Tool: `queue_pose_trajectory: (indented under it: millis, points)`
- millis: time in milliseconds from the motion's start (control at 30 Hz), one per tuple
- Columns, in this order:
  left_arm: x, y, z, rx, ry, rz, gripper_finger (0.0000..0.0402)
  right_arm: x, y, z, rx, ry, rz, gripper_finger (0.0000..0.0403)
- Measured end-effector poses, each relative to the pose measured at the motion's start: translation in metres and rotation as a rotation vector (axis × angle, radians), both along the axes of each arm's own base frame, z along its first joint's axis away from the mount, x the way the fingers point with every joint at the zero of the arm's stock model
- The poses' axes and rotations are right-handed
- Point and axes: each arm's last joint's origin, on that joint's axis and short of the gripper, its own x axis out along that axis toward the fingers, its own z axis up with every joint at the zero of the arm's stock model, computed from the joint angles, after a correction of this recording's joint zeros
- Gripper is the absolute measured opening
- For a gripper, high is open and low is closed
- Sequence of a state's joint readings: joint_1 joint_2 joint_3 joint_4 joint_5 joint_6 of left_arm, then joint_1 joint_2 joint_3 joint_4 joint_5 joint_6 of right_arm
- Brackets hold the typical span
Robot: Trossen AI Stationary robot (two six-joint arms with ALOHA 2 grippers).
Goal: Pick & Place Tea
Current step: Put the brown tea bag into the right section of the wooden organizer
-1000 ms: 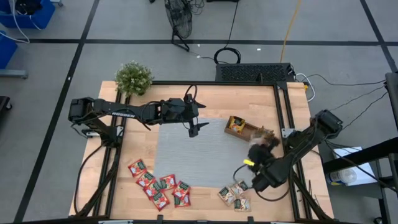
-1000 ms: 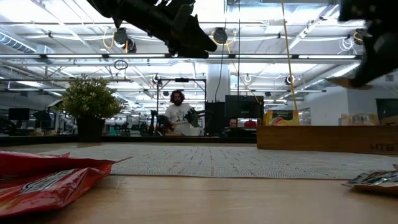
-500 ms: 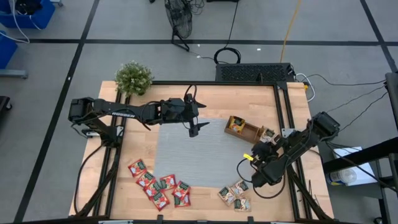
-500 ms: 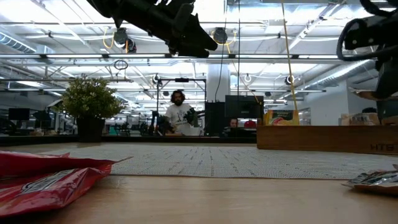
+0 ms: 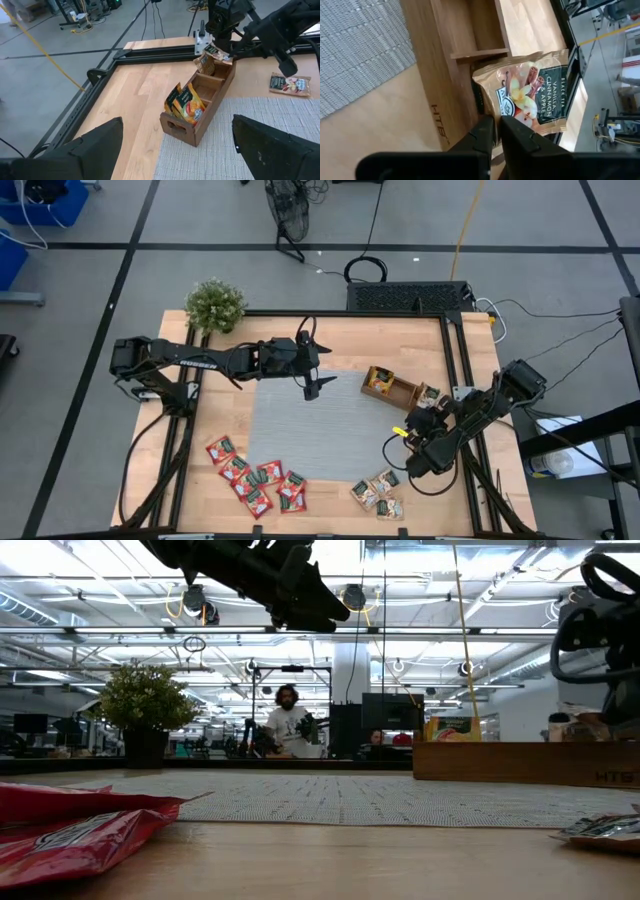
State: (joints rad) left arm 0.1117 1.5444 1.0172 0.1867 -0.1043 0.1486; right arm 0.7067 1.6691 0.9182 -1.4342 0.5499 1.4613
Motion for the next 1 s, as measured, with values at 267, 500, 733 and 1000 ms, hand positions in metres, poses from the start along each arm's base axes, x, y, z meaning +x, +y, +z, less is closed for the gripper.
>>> queue_pose_trajectory:
  millis: [267, 500, 733, 1000]
  points:
    - [0.000, 0.000, 0.000, 0.000, 0.000, 0.000, 0.0365, -0.002, -0.004, -0.003, -0.051, -0.040, 0.030, 0.0085]
    - [0.000, 0.000, 0.000, 0.000, 0.000, 0.000, 0.0365, -0.004, -0.006, 0.000, -0.085, -0.052, 0.009, 0.0126]
    - [0.000, 0.000, 0.000, 0.000, 0.000, 0.000, 0.0365, 0.005, -0.003, 0.039, -0.031, -0.159, 0.007, 0.0105]
    - [0.000, 0.000, 0.000, 0.000, -0.002, 0.000, 0.0365, 0.019, -0.034, 0.087, 0.346, -0.193, 0.040, 0.0008]
